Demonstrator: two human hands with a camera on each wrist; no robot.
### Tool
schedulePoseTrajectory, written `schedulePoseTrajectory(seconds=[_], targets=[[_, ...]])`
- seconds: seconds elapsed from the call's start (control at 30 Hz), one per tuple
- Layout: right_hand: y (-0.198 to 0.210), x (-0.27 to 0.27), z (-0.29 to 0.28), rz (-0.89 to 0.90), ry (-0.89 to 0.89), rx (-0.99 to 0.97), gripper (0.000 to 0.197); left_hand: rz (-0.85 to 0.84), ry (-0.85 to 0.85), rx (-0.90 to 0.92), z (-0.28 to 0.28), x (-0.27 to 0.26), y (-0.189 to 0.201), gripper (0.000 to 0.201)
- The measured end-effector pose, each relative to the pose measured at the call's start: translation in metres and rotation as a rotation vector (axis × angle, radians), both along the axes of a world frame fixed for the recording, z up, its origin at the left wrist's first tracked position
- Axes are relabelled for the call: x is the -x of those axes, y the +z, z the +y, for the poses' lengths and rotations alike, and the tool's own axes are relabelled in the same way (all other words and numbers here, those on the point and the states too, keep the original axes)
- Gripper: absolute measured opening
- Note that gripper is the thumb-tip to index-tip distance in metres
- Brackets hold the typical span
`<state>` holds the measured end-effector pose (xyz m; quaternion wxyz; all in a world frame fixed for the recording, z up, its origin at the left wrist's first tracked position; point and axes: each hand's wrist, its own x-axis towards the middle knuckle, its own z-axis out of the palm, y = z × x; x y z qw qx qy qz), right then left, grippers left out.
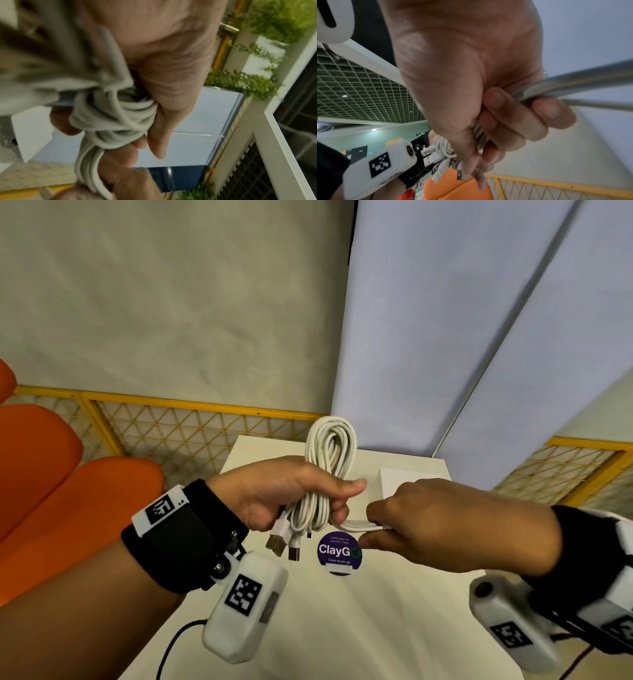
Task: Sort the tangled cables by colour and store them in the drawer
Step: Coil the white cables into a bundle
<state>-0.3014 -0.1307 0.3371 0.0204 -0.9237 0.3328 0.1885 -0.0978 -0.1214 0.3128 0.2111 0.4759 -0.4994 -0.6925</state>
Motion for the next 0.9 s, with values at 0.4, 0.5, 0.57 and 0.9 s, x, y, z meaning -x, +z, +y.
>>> schedulePoseTrajectory(seconds=[0.4, 0.5, 0.57, 0.9], targets=[[0.011, 0.001, -0.008, -0.003, 0.166, -0.102, 0.032, -0.234, -0.161, 0.149, 0.007, 0.022, -0.001, 0.018], [0.017, -0.003, -0.005, -0.107, 0.060, -0.244, 0.018, -0.224, -0.176, 0.120, 0.006, 0.020, -0.003, 0.017], [0.021, -0.007, -0.005, -0.179, -0.030, -0.365, 0.010, -0.198, -0.162, 0.101, 0.005, 0.018, -0.004, 0.014], [0.024, -0.018, -0.004, -0.193, -0.337, -0.299, 0.039, -0.166, -0.154, 0.029, 0.011, 0.019, -0.018, 0.025]])
